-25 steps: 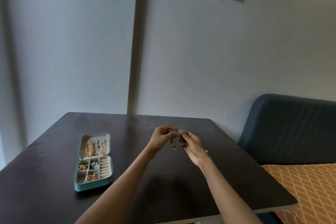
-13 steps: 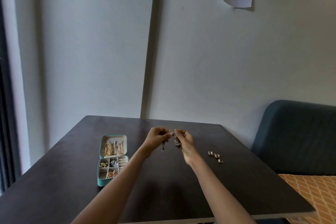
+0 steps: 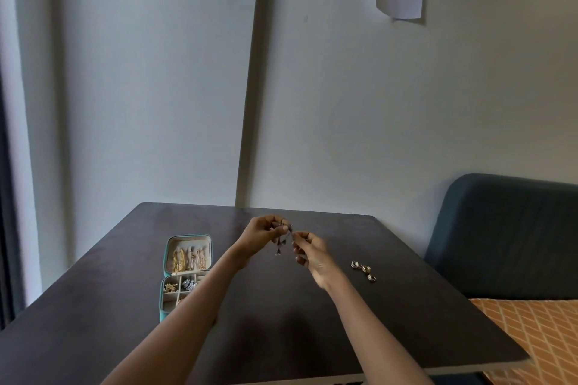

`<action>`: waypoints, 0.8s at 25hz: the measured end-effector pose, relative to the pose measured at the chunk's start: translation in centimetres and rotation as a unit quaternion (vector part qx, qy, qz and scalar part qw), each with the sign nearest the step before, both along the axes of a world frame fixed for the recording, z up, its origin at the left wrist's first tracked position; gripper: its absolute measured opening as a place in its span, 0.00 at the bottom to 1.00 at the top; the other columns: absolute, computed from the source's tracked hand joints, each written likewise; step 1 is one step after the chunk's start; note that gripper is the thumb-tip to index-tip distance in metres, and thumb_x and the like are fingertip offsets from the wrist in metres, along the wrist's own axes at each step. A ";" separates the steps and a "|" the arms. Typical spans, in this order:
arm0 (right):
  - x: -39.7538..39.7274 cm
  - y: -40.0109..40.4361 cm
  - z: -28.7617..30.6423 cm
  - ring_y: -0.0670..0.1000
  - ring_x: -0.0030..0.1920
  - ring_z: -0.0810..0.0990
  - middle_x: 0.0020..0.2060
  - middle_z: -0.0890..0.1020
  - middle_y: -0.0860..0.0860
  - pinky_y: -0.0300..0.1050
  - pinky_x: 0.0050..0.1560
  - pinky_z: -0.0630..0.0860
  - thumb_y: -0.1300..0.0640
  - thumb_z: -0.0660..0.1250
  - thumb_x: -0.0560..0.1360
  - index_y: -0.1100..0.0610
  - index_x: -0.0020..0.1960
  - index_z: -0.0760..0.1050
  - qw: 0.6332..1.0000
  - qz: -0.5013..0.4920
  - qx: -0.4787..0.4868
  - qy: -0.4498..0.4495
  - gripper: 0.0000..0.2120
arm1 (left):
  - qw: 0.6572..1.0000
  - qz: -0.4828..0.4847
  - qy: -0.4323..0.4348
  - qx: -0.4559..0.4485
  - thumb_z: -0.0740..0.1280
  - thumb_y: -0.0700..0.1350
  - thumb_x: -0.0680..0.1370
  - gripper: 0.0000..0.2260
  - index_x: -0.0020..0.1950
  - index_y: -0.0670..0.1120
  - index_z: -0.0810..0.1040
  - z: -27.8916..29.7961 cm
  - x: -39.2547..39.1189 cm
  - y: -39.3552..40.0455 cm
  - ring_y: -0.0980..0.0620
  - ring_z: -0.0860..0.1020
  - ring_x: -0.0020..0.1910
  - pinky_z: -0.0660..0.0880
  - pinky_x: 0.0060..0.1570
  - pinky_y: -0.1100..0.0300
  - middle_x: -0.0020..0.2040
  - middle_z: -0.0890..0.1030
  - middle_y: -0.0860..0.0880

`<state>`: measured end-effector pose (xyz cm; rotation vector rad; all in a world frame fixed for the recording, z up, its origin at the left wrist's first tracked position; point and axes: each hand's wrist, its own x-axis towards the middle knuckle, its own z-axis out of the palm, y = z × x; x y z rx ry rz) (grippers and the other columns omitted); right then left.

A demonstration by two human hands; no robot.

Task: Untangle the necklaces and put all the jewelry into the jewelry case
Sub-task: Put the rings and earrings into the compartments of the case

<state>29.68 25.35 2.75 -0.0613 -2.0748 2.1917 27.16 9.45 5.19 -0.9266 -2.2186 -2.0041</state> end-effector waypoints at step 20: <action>0.1 -0.8 1.8 0.43 0.47 0.84 0.45 0.85 0.50 0.34 0.48 0.77 0.60 0.73 0.71 0.56 0.50 0.82 0.976 -0.036 0.122 0.176 0.09 | 0.995 0.094 -0.027 0.002 0.68 0.36 0.75 0.08 0.52 0.35 0.81 1.1 0.3 0.0 0.67 0.79 0.33 0.71 0.33 0.75 0.40 0.82 0.49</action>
